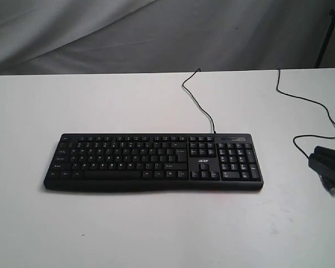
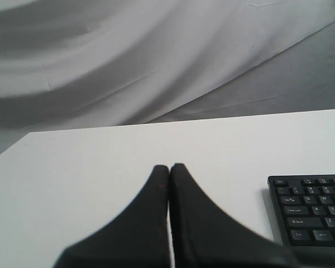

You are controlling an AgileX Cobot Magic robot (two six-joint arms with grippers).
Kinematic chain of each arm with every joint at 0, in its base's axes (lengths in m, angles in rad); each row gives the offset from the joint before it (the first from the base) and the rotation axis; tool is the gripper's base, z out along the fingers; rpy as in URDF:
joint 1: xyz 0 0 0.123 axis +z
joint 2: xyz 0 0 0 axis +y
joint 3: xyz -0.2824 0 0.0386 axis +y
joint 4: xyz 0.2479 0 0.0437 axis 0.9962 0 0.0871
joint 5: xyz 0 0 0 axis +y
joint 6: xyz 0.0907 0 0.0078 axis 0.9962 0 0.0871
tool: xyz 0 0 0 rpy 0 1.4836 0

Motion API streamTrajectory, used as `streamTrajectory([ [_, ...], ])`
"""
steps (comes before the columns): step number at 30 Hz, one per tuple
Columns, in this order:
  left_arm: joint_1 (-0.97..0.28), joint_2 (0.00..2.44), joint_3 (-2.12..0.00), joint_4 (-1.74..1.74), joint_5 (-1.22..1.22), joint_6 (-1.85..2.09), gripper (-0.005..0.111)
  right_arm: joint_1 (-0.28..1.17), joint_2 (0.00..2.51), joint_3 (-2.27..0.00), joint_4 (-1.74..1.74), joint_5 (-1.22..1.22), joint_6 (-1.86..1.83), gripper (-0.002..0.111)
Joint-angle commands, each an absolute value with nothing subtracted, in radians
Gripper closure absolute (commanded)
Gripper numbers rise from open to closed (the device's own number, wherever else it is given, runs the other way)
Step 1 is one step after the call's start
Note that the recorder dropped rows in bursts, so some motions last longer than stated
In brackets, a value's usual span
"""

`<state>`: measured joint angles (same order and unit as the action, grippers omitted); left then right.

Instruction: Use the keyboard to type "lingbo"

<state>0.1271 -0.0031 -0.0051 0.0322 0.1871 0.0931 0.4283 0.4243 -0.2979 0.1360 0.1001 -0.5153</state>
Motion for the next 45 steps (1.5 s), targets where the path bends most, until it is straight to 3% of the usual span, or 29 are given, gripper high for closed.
streamTrajectory([
  [1,0.123,0.0,0.0,0.032,0.183,0.09,0.106,0.43,0.419,-0.293,0.142,0.094,-0.512,0.108],
  [8,0.123,0.0,0.0,0.032,0.183,0.09,0.106,0.368,0.343,-0.293,0.142,0.131,-0.512,0.108],
  [24,0.123,0.0,0.0,0.032,0.183,0.09,0.106,-0.059,0.0,-0.084,0.171,0.204,-0.485,0.108],
  [45,0.123,0.0,0.0,0.032,0.183,0.09,0.106,-0.059,0.0,0.0,0.187,0.212,-0.464,0.108],
])
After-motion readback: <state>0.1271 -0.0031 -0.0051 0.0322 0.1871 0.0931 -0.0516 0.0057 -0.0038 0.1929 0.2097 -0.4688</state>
